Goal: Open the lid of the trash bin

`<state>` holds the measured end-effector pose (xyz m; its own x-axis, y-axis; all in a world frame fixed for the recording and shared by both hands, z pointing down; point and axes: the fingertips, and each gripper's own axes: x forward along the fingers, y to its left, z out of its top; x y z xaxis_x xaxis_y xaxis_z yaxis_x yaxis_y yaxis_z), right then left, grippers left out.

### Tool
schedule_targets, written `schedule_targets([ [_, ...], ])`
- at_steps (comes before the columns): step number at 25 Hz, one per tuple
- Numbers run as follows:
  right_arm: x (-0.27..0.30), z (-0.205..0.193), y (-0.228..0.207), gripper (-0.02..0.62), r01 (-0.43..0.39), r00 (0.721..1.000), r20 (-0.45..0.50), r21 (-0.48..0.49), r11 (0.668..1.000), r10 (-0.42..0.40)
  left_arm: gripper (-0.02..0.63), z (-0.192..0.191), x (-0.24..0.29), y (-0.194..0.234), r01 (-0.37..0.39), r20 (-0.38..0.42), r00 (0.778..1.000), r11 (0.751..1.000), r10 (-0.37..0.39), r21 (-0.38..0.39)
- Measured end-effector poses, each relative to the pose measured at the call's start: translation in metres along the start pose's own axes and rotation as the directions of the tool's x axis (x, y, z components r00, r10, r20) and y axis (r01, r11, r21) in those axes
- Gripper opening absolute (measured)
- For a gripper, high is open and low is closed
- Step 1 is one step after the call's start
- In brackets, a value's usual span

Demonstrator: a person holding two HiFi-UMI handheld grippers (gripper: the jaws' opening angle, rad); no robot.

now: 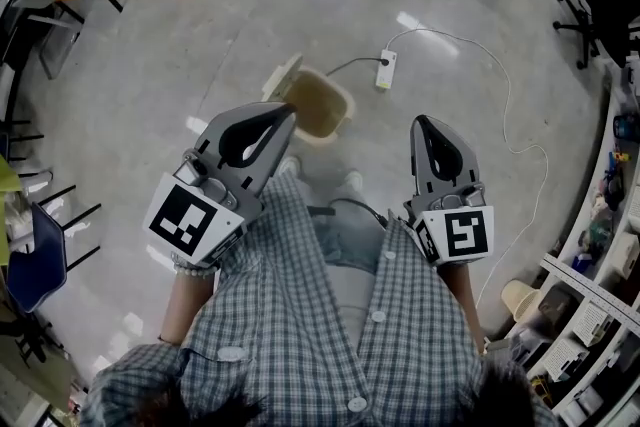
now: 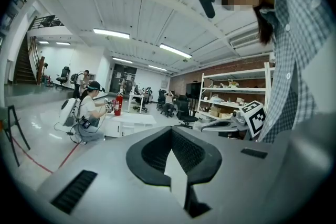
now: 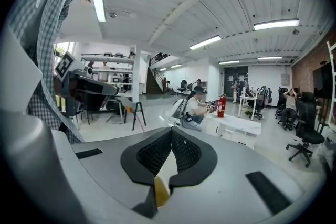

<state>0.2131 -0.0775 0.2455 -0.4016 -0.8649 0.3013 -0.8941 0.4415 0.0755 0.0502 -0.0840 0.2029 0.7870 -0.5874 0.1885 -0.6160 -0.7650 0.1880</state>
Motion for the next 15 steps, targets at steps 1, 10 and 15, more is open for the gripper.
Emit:
schedule_targets([
  [1, 0.000, -0.001, -0.001, 0.020, -0.001, 1.000, 0.000, -0.003, 1.000, 0.001, -0.002, 0.000, 0.001, 0.000, -0.001, -0.003, 1.000, 1.000, 0.001, -0.005],
  [10, 0.000, -0.010, -0.002, 0.020, -0.005, 0.999, -0.033, -0.016, 1.000, 0.004, -0.002, 0.005, 0.005, -0.003, 0.008, 0.020, 1.000, 1.000, -0.007, -0.003],
  [15, 0.000, -0.015, -0.001, 0.020, -0.008, 0.999, -0.047, -0.017, 1.000, 0.007, -0.002, 0.006, 0.003, -0.001, -0.002, 0.029, 1.000, 1.000, 0.003, -0.008],
])
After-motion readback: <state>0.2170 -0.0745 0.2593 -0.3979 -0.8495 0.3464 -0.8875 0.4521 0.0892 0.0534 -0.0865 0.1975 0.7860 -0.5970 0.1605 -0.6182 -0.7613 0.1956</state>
